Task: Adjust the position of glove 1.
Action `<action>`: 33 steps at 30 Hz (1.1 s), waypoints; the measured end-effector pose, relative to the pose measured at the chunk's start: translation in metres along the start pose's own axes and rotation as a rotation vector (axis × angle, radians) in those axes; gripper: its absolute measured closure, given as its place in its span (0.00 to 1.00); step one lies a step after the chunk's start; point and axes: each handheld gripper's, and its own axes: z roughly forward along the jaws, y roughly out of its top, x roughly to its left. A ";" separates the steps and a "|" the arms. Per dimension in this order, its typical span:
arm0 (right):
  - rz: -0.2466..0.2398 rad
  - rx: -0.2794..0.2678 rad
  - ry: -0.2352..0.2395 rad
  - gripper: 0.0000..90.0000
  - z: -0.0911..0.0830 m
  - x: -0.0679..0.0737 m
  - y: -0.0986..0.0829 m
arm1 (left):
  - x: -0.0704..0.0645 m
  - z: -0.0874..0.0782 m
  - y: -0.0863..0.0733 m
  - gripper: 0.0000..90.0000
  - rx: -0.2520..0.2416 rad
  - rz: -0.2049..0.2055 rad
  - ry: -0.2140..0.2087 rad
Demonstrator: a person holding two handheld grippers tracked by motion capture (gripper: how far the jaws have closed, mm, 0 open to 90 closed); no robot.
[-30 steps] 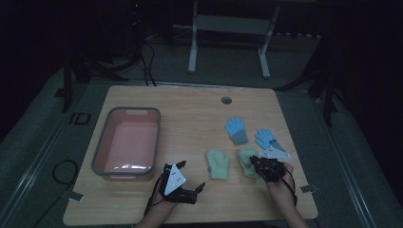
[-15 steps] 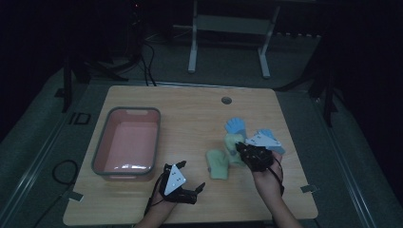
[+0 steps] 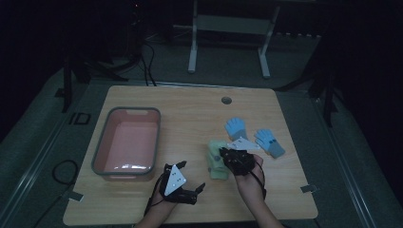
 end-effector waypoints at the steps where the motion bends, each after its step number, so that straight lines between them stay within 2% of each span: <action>1: 0.006 0.004 0.003 0.96 0.001 0.000 -0.002 | 0.000 0.000 0.000 0.02 0.000 -0.004 -0.001; 4: 0.006 0.015 -0.013 0.96 0.005 0.004 -0.009 | 0.000 0.000 0.000 0.02 0.002 -0.004 0.000; 17: 0.020 0.066 -0.009 0.95 0.023 0.004 -0.025 | 0.000 0.000 0.000 0.02 0.000 -0.003 0.000; 25: 0.009 0.112 0.015 0.94 0.036 0.004 -0.034 | 0.000 0.000 0.000 0.02 0.001 -0.004 -0.002; 32: -0.004 0.131 0.039 0.94 0.039 -0.002 -0.038 | 0.000 0.000 0.000 0.02 0.002 -0.002 -0.003; 33: 0.006 0.131 0.046 0.94 0.039 -0.003 -0.038 | 0.000 0.000 0.000 0.02 0.001 -0.003 -0.002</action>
